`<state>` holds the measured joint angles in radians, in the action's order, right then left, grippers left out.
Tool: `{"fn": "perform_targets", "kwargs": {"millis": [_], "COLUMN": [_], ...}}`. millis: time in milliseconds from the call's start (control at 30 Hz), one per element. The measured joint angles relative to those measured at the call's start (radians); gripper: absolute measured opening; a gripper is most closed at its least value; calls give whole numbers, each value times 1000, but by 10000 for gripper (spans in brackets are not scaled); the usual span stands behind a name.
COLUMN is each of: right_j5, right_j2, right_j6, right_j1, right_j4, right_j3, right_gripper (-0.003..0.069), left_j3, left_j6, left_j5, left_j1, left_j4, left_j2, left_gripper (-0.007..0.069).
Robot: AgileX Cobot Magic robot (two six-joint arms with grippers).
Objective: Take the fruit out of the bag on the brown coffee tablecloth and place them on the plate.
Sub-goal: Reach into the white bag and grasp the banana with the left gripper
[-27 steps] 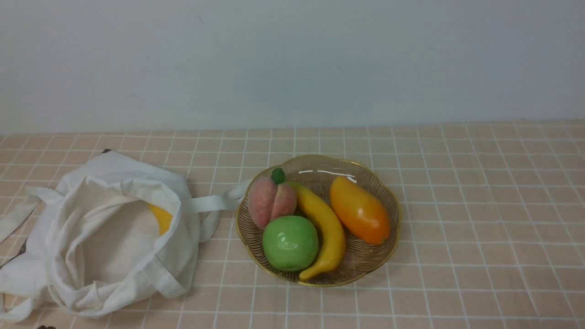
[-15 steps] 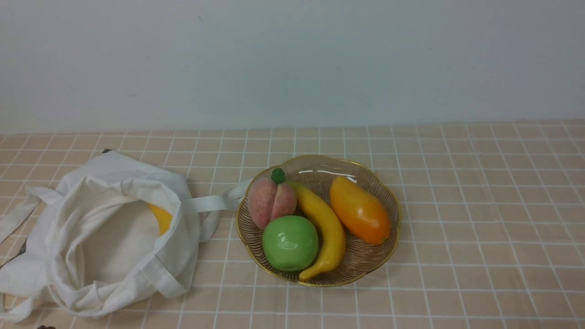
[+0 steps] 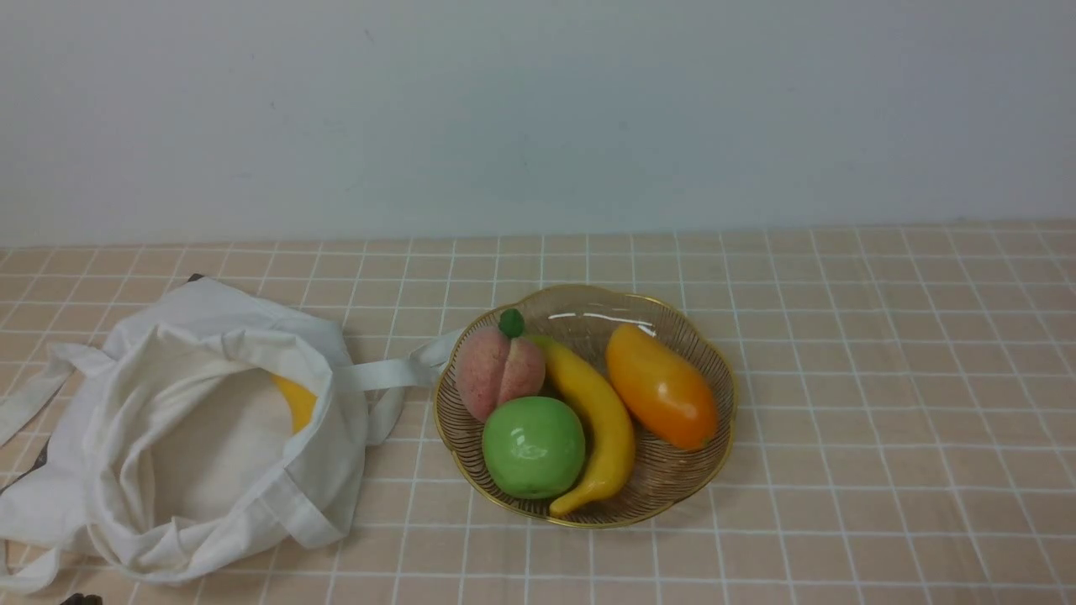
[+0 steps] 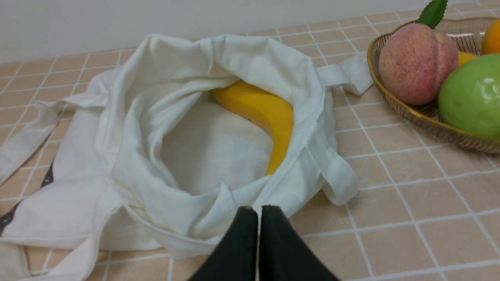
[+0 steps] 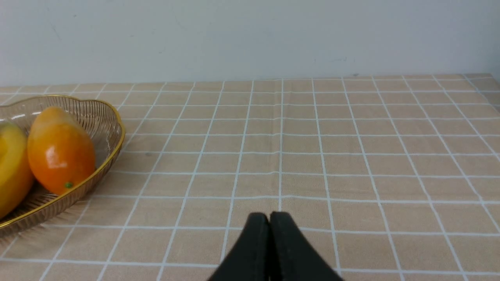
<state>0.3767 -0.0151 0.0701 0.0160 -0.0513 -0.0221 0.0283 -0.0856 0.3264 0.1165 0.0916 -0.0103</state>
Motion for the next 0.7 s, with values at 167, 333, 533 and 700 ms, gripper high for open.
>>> {"fn": "perform_targets", "kwargs": {"millis": [167,333,533,700], "right_j5": [0,0,0,0], "right_j2": [0,0,0,0], "right_j6": [0,0,0,0], "right_j1": [0,0,0,0], "right_j4": [0,0,0,0], "right_j3": [0,0,0,0], "right_gripper": [-18,-18,-18,-18], "left_j3": [0,0,-198,-418], "left_j6": [86,122,116,86], "left_j5": [-274,-559,-364,5], "left_j1": [0,0,0,0], "left_j4": [211,374,475,473], "left_j2": [0,0,88,398], "left_gripper": [-8,-8,-8,-8]}}
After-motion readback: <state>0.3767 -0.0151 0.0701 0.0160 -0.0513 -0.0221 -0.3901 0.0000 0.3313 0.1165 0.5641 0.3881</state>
